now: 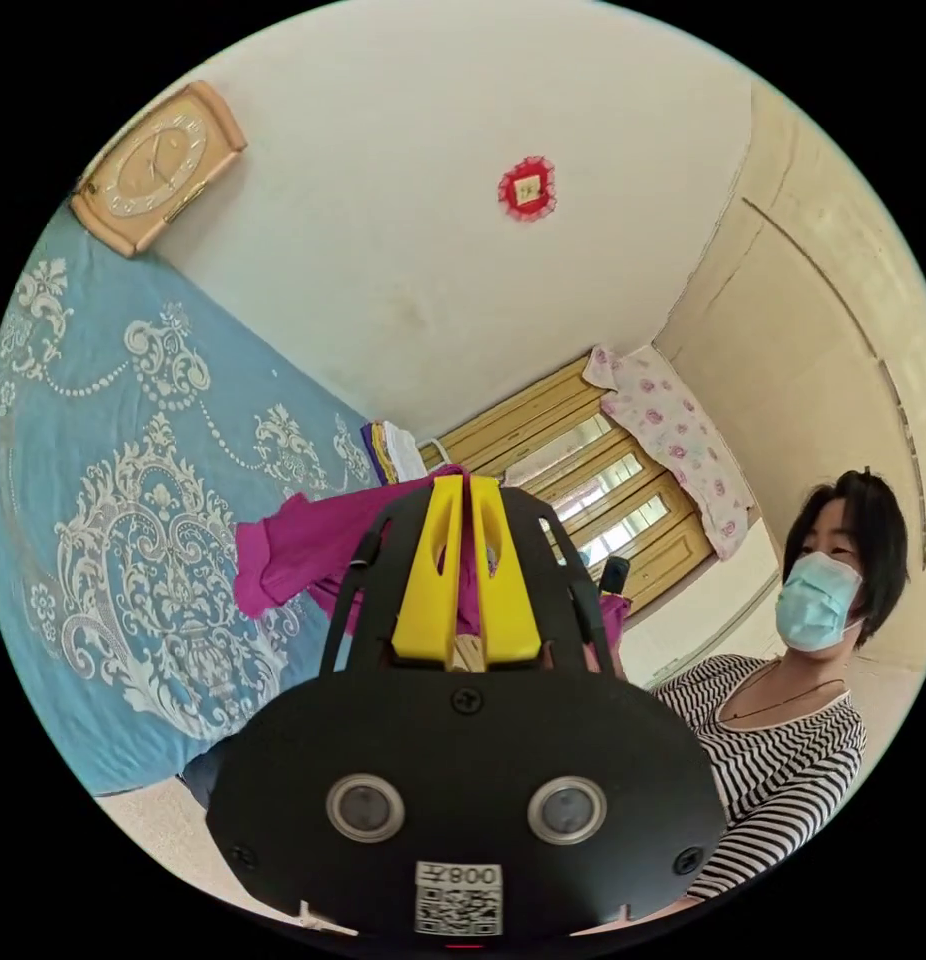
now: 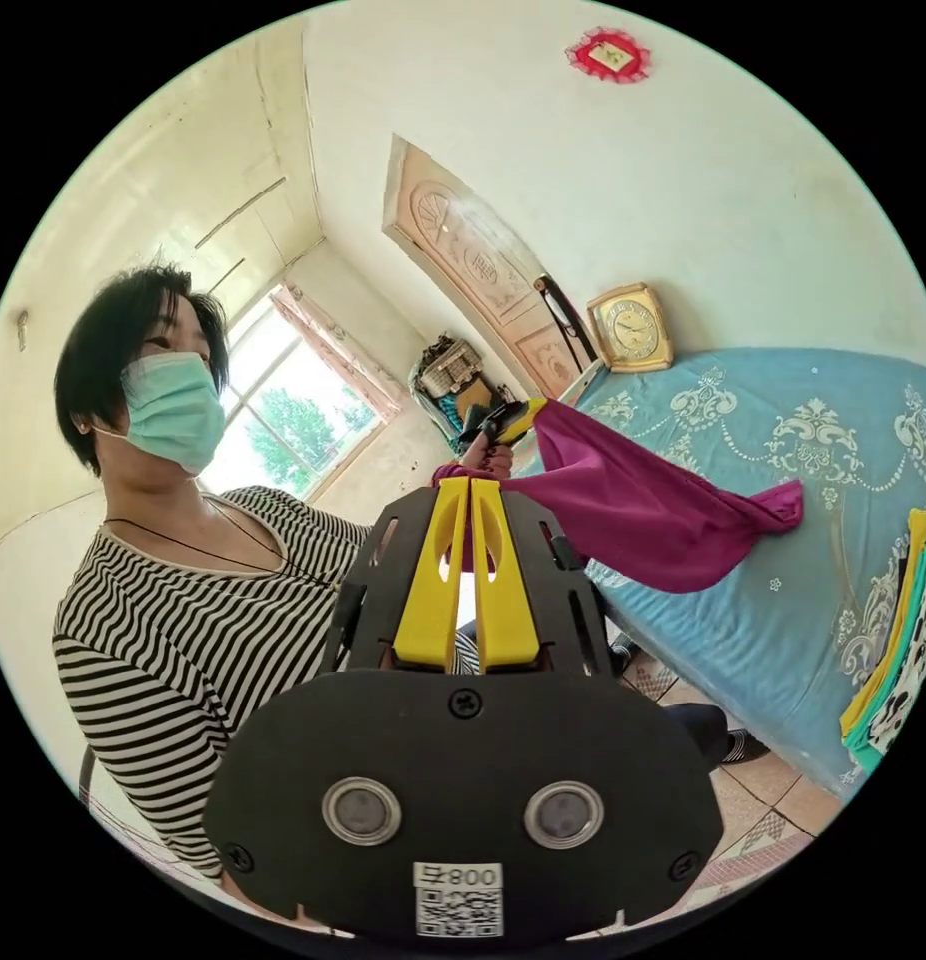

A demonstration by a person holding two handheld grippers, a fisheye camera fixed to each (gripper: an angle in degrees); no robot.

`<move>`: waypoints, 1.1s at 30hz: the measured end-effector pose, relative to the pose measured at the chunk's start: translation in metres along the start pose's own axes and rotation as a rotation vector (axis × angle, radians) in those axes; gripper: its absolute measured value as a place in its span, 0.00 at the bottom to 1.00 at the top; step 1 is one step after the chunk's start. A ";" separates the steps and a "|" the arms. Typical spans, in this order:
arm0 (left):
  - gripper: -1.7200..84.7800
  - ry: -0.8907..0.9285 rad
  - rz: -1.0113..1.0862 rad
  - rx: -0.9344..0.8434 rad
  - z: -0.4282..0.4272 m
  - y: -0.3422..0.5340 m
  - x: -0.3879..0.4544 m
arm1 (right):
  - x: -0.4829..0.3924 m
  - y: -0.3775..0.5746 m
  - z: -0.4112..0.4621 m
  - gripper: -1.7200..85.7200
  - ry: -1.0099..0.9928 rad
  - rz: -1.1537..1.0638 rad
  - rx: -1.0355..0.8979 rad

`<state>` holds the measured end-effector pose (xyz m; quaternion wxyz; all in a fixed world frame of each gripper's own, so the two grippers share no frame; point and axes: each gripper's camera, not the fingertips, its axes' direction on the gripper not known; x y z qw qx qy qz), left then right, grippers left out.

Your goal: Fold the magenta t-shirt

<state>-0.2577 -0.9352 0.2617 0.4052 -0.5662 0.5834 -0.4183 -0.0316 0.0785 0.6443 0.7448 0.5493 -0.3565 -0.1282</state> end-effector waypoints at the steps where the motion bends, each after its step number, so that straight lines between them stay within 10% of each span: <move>1: 0.03 -0.003 0.041 0.053 -0.024 0.015 0.026 | -0.009 0.005 -0.004 0.02 0.013 -0.014 0.012; 17: 0.03 -0.188 0.642 0.292 -0.198 0.208 0.337 | -0.202 0.123 -0.079 0.02 0.158 -0.322 0.303; 33: 0.03 -0.262 0.904 0.370 -0.262 0.318 0.447 | -0.316 0.208 -0.108 0.02 0.286 -0.588 0.470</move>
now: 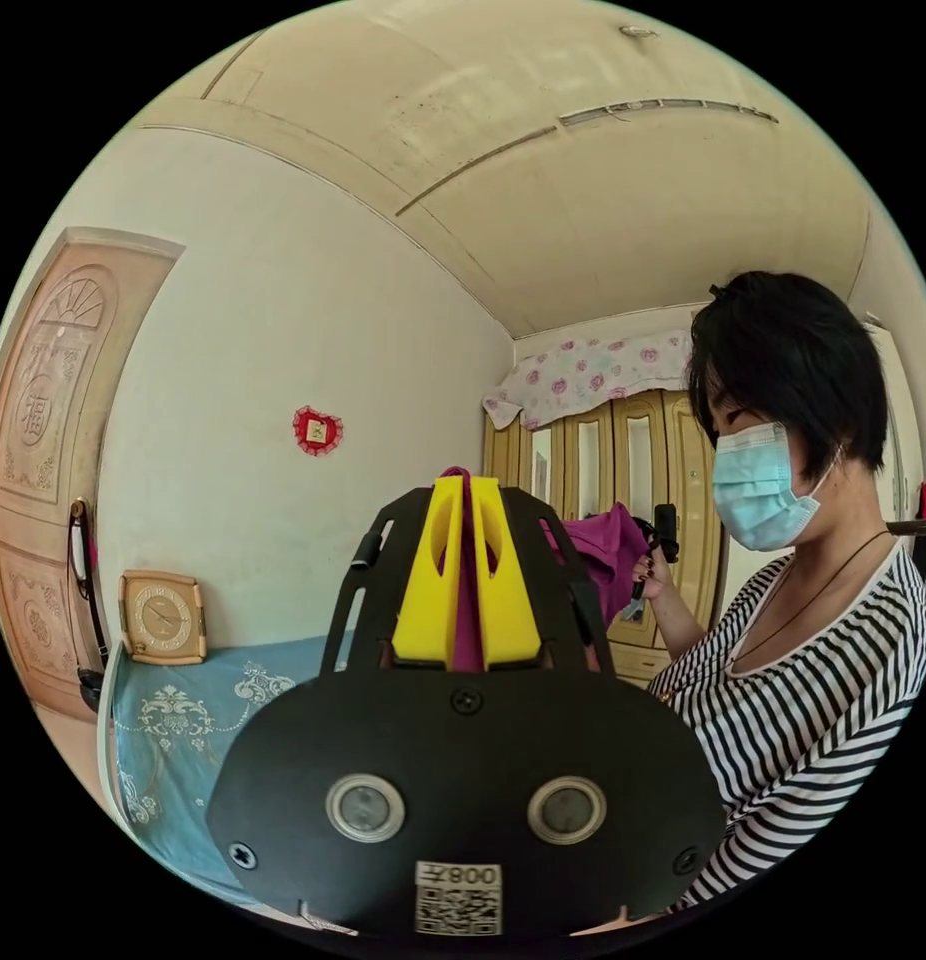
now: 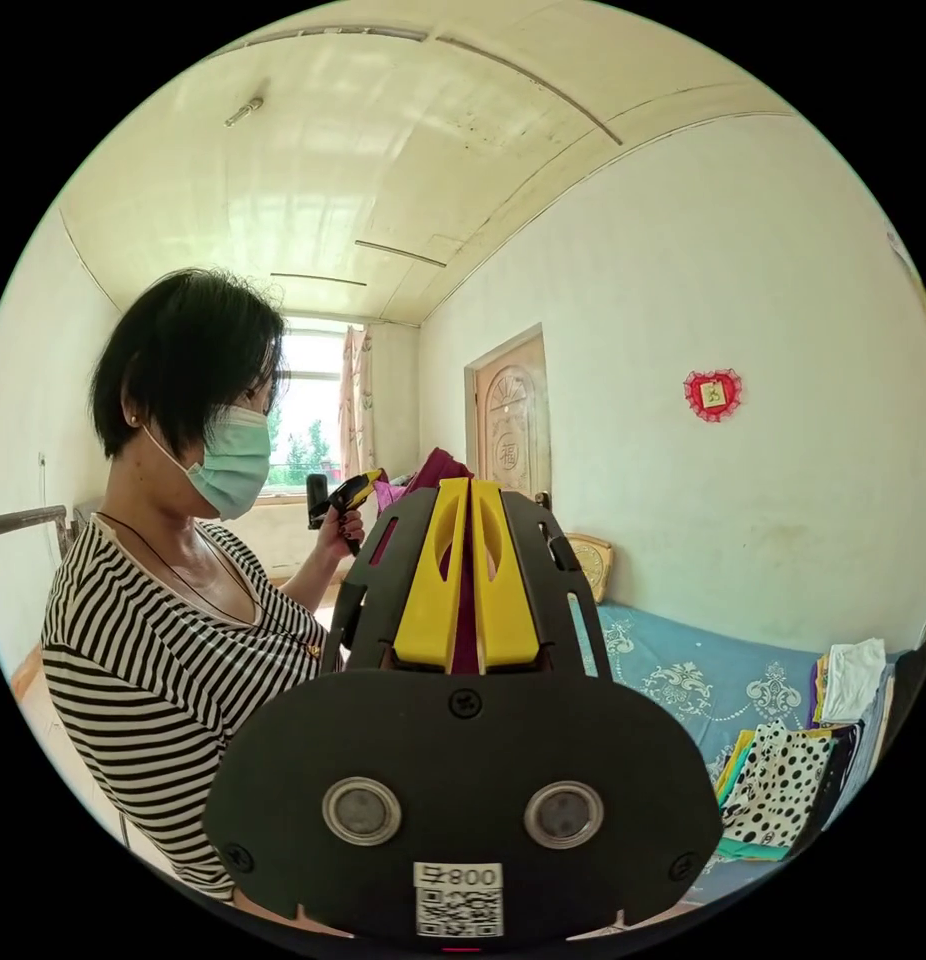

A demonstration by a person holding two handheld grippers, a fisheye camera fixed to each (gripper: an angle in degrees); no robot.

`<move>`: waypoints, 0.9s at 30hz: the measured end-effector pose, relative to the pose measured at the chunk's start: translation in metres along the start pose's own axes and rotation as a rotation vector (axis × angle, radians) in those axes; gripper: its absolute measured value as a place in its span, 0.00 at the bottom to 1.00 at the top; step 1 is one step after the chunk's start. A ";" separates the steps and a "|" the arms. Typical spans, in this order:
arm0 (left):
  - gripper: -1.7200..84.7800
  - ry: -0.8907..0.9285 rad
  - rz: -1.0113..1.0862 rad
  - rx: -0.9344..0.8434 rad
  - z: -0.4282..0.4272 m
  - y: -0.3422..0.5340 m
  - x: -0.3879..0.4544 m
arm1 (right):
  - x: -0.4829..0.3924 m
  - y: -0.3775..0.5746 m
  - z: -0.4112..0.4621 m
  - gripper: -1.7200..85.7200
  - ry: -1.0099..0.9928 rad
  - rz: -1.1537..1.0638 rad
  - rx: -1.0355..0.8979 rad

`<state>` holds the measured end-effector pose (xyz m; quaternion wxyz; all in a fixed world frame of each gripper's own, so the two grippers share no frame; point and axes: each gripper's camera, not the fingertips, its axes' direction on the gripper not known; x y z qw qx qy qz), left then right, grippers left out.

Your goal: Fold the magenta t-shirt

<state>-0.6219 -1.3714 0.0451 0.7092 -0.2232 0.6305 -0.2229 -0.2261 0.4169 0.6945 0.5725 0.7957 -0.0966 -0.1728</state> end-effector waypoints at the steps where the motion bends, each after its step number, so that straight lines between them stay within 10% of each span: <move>1: 0.03 0.003 0.004 0.009 -0.001 -0.001 -0.001 | 0.000 0.000 0.001 0.02 0.006 -0.005 -0.001; 13: 0.04 -0.033 -0.077 -0.089 0.057 0.019 -0.094 | 0.101 0.007 0.073 0.02 0.130 0.074 -0.112; 27: 0.05 -0.283 -0.409 -0.559 0.295 0.141 -0.395 | 0.506 0.099 0.333 0.02 0.378 0.440 -0.603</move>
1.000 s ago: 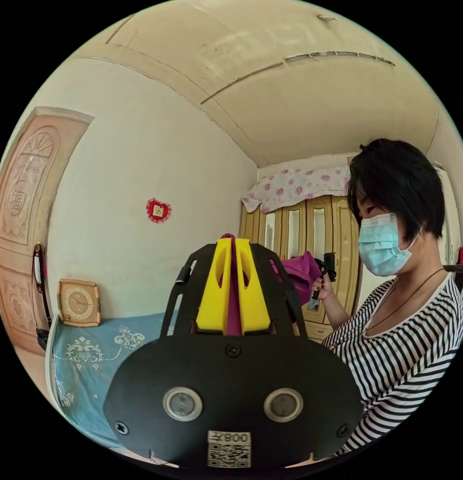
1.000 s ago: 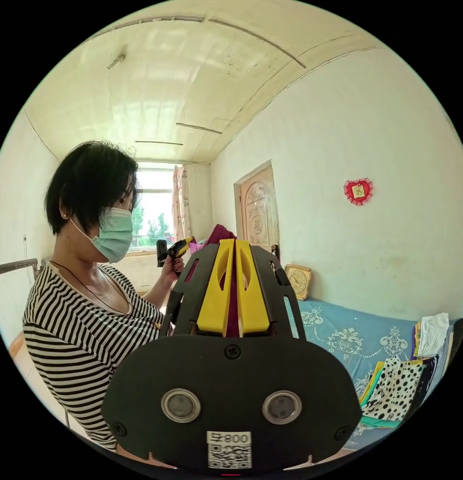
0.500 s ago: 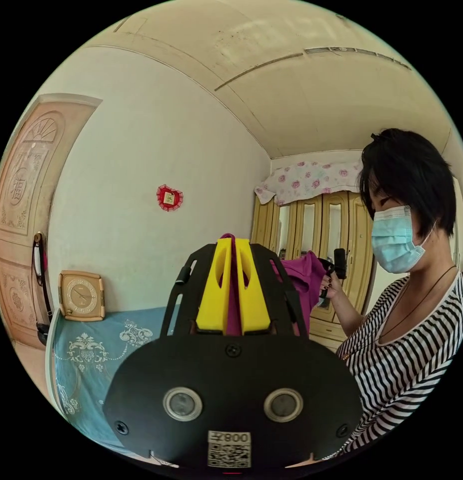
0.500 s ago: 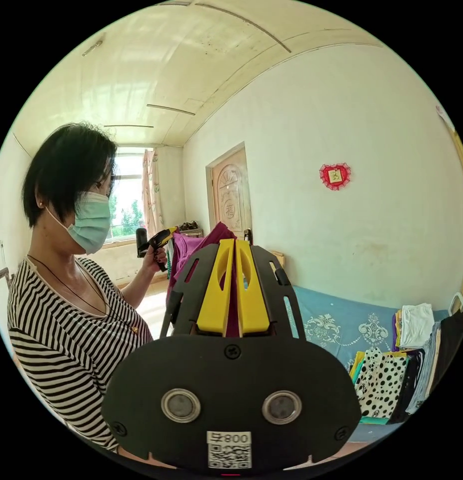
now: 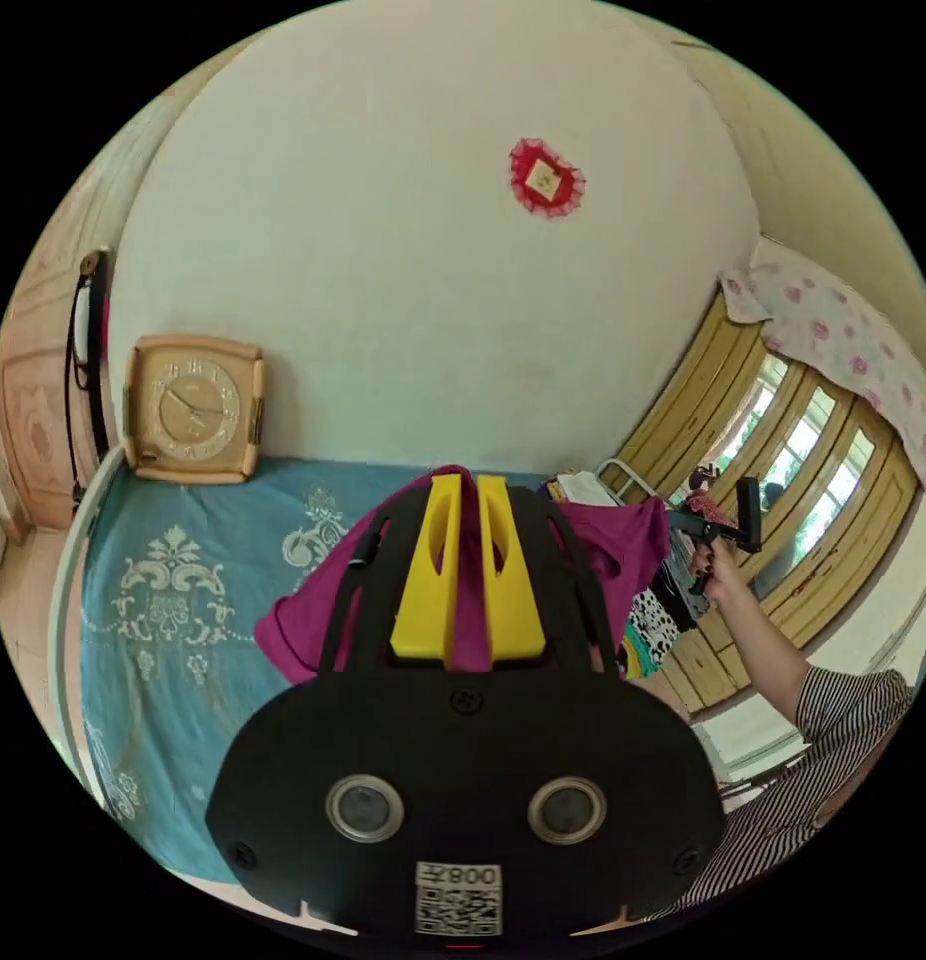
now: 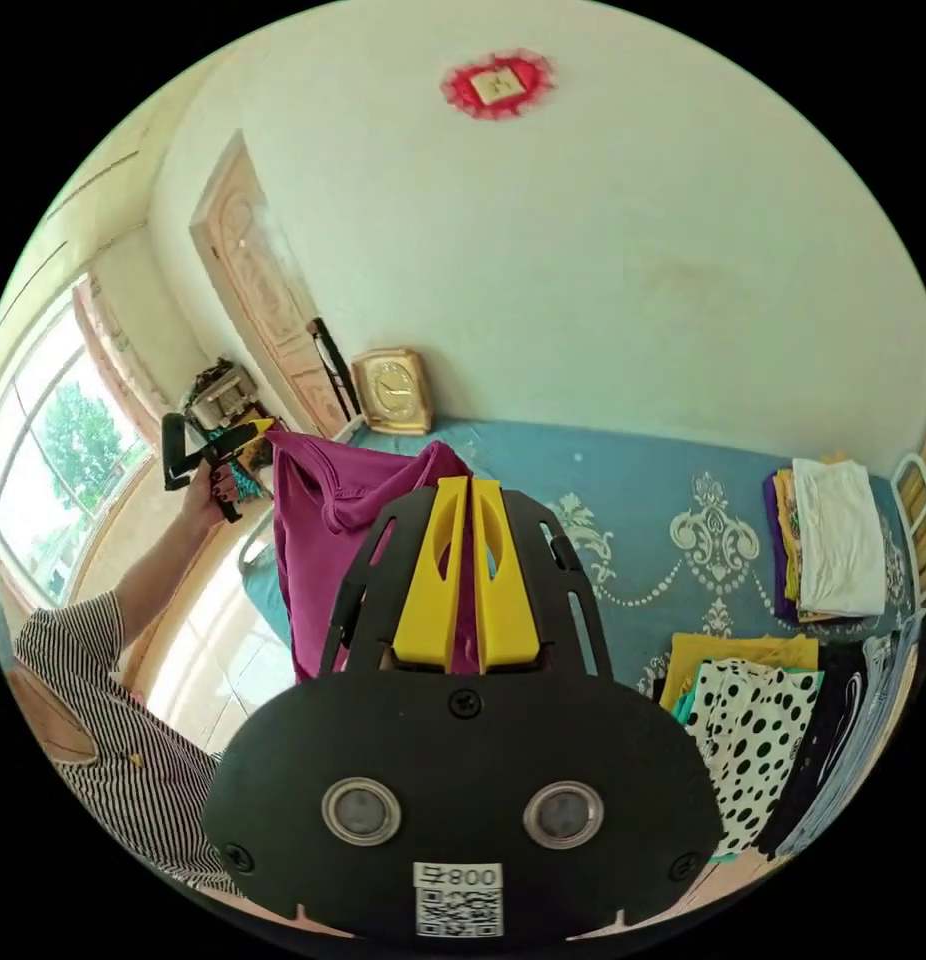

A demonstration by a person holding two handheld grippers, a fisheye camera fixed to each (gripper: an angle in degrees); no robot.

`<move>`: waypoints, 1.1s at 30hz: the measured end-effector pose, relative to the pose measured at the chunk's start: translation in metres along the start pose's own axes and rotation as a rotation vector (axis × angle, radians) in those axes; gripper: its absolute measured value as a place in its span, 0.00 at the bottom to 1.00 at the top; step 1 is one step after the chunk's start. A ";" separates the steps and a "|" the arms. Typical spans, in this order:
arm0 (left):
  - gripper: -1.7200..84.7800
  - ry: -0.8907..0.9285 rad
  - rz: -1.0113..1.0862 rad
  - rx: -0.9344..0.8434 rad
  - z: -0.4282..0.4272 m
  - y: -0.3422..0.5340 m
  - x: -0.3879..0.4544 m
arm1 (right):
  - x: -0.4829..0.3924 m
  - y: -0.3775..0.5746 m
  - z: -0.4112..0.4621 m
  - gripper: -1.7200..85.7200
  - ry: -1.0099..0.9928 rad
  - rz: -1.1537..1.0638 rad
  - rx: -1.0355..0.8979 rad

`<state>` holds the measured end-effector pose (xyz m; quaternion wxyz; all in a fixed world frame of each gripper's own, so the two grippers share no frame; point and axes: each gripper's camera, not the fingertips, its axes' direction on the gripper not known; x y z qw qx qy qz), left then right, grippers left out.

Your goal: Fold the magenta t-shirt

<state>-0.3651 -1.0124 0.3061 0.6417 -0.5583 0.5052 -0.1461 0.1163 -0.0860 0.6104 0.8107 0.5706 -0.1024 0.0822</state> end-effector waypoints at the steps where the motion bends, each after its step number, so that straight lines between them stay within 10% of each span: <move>1: 0.06 0.067 -0.082 -0.087 0.038 0.000 -0.032 | 0.015 -0.006 0.022 0.02 0.012 0.026 -0.045; 9: 0.09 0.077 -0.431 -0.363 0.130 0.108 -0.180 | 0.156 0.054 0.202 0.03 -0.009 0.341 -0.352; 17: 0.10 0.054 -0.718 -0.518 0.079 0.262 -0.225 | 0.189 0.192 0.193 0.04 -0.212 0.511 -0.400; 33: 0.10 0.205 -0.802 -0.545 0.111 0.285 -0.304 | 0.235 0.297 0.214 0.11 -0.370 0.787 -0.444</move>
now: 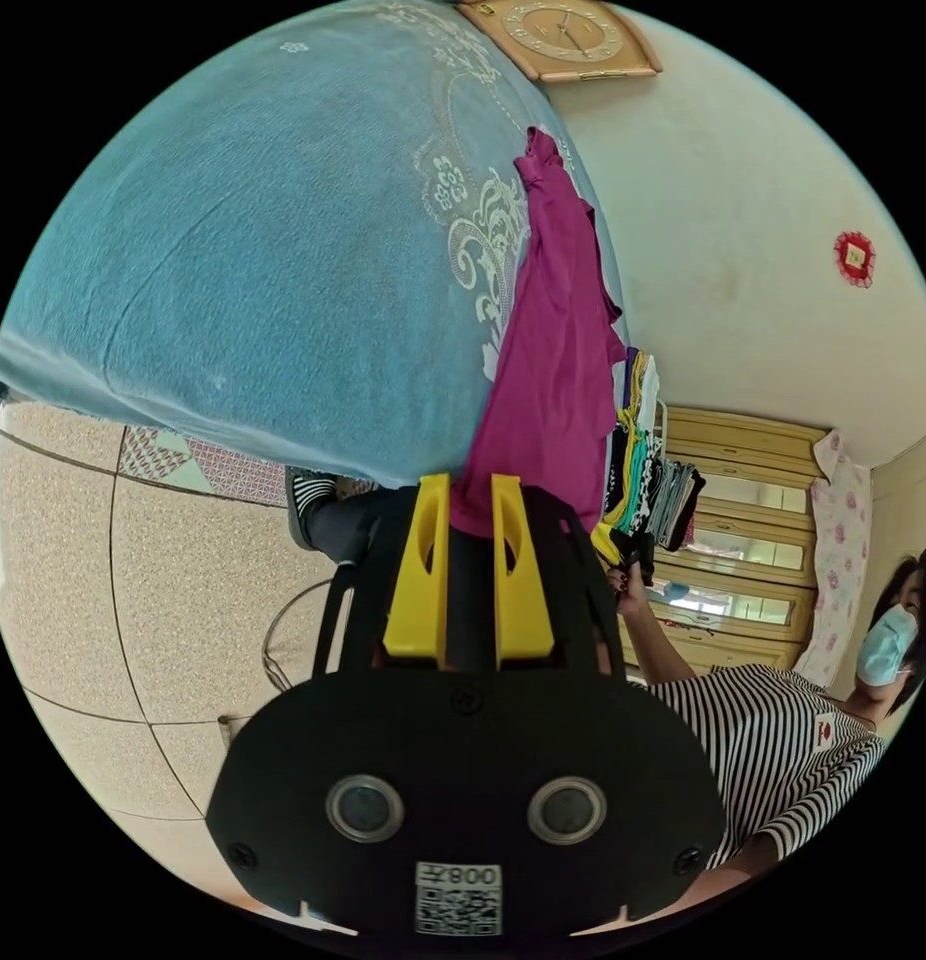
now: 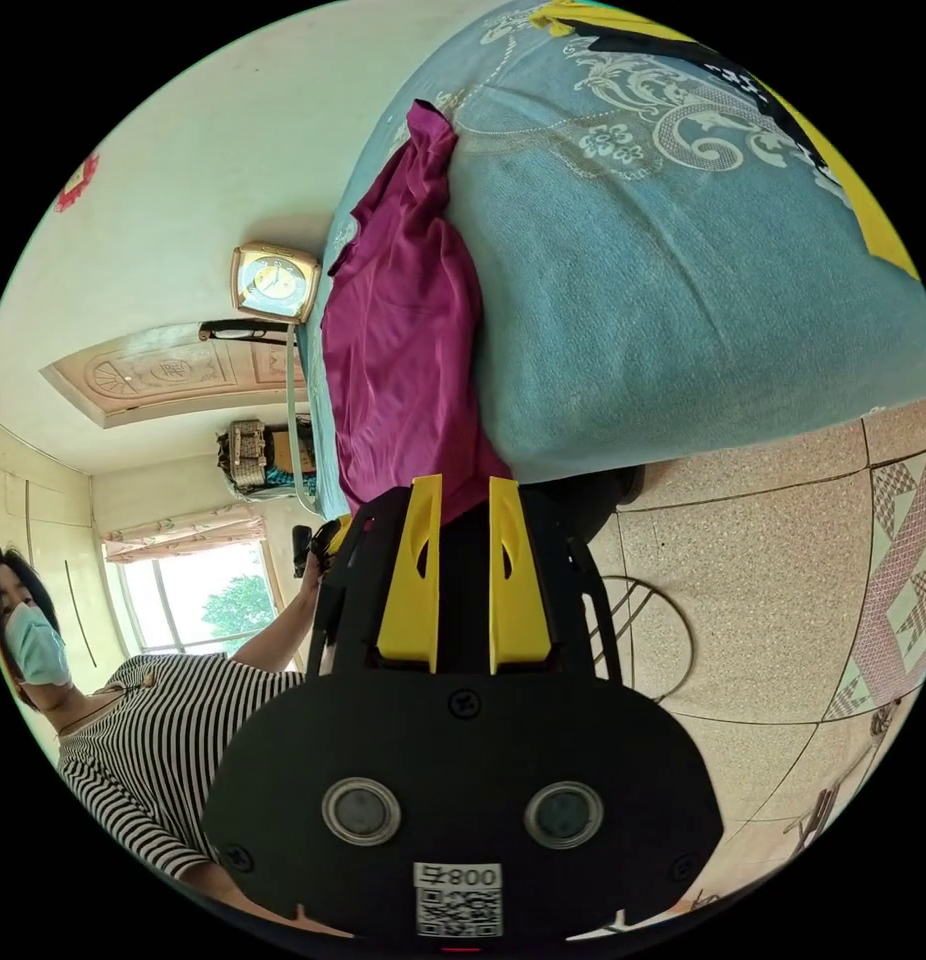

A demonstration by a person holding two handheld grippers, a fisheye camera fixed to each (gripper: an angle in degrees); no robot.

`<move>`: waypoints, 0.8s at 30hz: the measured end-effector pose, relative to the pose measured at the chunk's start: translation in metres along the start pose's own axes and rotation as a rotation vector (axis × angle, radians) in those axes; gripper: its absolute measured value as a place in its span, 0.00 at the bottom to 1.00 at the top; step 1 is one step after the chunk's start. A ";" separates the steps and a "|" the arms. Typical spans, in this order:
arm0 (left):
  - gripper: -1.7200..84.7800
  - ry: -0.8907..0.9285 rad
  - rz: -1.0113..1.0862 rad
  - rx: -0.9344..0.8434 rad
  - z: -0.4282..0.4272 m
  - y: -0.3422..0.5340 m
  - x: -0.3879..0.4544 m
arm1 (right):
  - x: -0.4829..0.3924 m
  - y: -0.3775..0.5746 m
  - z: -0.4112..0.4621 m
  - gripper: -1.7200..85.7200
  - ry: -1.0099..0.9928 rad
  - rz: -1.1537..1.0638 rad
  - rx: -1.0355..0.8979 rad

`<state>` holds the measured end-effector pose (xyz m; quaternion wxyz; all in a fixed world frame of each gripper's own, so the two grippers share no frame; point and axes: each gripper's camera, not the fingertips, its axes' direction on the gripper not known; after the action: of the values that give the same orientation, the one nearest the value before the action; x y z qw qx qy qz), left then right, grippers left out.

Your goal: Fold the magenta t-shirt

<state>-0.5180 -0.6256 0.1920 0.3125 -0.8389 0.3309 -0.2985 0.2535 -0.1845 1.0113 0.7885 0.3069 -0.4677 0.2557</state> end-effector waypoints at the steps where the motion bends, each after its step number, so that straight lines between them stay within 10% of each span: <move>1: 0.10 -0.005 0.005 -0.019 0.001 -0.003 -0.003 | 0.002 -0.001 0.000 0.11 0.000 0.003 0.002; 24: 0.03 0.213 0.090 0.121 -0.070 0.001 -0.026 | 0.040 0.013 -0.062 0.02 -0.185 -0.099 0.140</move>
<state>-0.5837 -0.6300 0.2277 0.3389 -0.7664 0.3807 -0.3910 0.2970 -0.1262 1.0269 0.7301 0.4063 -0.5038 0.2192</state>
